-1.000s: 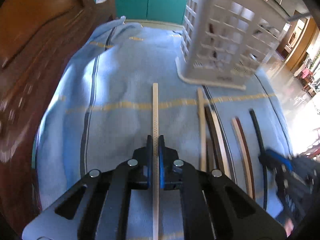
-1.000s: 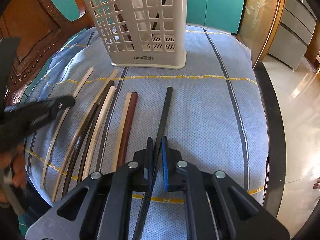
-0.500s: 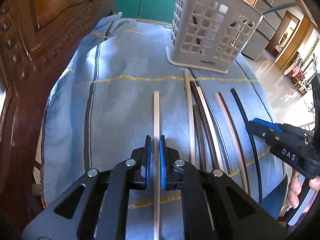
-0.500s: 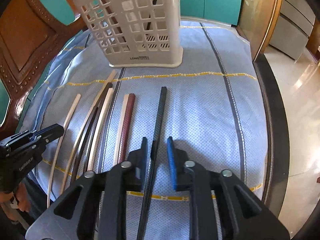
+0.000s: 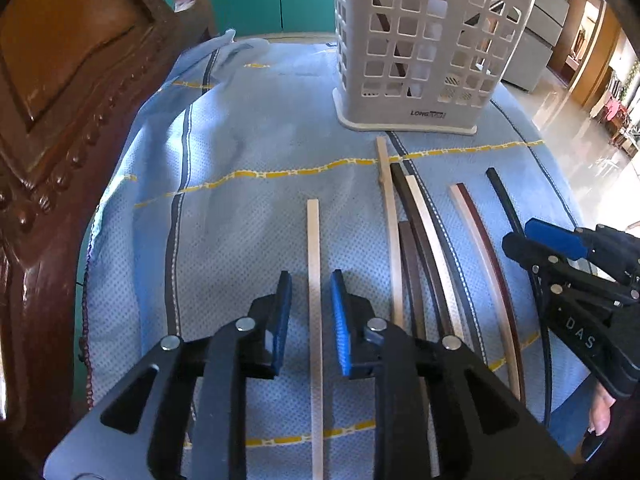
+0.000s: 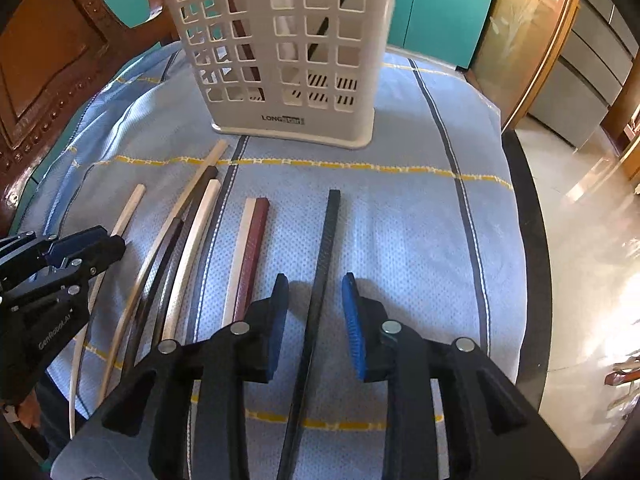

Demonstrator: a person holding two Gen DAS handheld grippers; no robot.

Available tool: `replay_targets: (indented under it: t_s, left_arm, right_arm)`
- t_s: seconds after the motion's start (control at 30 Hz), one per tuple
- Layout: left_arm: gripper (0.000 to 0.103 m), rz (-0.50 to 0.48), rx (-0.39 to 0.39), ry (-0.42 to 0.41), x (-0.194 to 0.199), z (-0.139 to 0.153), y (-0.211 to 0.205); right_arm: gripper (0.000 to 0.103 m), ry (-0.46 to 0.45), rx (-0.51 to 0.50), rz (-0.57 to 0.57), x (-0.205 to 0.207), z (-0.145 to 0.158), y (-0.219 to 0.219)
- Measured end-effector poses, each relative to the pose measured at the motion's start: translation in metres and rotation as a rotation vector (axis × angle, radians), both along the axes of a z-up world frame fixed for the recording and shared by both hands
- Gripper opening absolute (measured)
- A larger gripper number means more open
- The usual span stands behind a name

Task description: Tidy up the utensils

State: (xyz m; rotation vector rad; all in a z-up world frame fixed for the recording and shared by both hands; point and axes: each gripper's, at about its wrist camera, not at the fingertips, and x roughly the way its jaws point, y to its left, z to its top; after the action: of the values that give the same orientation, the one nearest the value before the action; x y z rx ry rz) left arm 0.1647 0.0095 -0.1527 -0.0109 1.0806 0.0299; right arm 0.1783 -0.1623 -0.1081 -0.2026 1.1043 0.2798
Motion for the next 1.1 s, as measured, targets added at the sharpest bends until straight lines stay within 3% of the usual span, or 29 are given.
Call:
replay_targets:
  t_s: [0.2,0.27,0.33,0.4,0.57,0.7,1.1]
  left_arm:
    - [0.023,0.001,0.016,0.003,-0.003,0.001,-0.001]
    - [0.023,0.007,0.008,0.006,-0.006,0.003,-0.001]
    - [0.019,0.010,-0.009,0.001,-0.005,0.002,-0.001]
    - [0.008,0.012,-0.014,-0.014,-0.006,0.002,-0.003]
    - [0.007,0.020,-0.059,-0.044,-0.008,0.010,0.000]
    - [0.007,0.013,-0.065,-0.139,-0.021,0.046,0.003]
    - [0.007,-0.082,-0.176,-0.453,-0.055,0.197,0.013]
  right_arm:
    - [0.028,-0.002,0.002,0.008,0.000,0.000,0.000]
    - [0.020,0.007,0.016,0.015,-0.001,0.001,0.000]
    - [0.008,0.016,0.026,0.022,-0.002,0.001,0.000]
    - [0.007,0.028,0.060,0.009,-0.002,0.002,-0.003]
    - [0.006,-0.021,0.116,-0.007,-0.007,0.020,-0.011]
    - [0.006,-0.120,0.146,0.004,-0.018,0.062,-0.023]
    - [0.006,-0.388,0.319,0.040,-0.044,0.209,-0.066]
